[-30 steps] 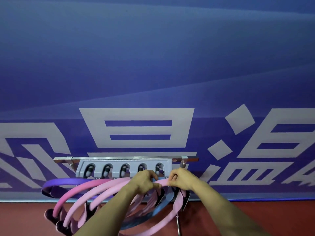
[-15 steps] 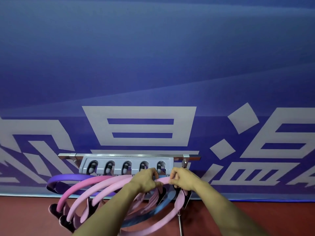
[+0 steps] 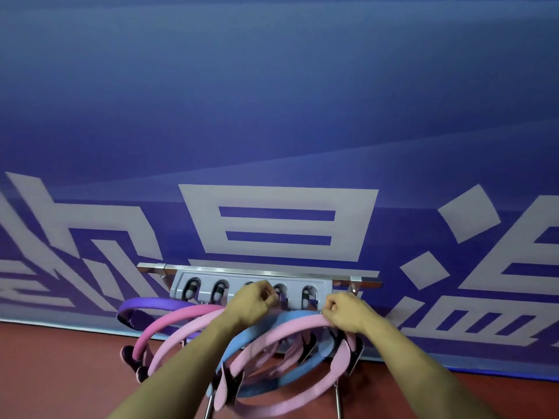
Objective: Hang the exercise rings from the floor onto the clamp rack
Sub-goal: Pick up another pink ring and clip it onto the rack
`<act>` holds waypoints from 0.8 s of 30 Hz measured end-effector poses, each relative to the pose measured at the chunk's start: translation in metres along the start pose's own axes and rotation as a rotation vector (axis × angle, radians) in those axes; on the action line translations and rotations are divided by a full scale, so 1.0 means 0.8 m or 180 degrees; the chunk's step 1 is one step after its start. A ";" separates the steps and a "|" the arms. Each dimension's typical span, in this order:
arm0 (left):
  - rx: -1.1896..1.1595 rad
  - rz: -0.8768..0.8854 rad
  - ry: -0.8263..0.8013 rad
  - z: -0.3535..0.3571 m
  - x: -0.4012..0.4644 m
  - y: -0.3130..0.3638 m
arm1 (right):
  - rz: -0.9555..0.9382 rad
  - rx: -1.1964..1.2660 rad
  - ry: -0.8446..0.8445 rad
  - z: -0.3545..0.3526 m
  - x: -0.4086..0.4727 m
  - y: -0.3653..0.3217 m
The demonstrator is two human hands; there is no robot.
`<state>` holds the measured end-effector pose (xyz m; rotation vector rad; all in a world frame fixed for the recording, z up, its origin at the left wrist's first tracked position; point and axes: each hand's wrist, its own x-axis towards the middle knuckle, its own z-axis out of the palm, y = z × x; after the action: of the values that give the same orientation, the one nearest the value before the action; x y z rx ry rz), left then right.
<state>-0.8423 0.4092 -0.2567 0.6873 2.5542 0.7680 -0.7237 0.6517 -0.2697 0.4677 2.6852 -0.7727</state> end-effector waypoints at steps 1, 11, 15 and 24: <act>0.0059 0.0002 0.0059 -0.007 -0.001 -0.009 | 0.0038 -0.0032 0.0096 0.002 0.001 -0.006; -0.0082 0.0144 0.0130 -0.106 0.001 -0.123 | -0.0037 0.0019 0.0857 0.053 0.035 -0.162; -0.0083 0.0192 0.0114 -0.157 0.002 -0.186 | -0.0051 -0.0003 0.0886 0.086 0.052 -0.241; 0.0365 -0.0065 -0.0019 -0.212 0.005 -0.303 | -0.0466 -0.0108 0.0540 0.151 0.077 -0.356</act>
<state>-1.0100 0.1656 -0.2698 0.6967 2.6118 0.6160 -0.8656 0.3703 -0.2609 0.3453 2.9122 -0.7564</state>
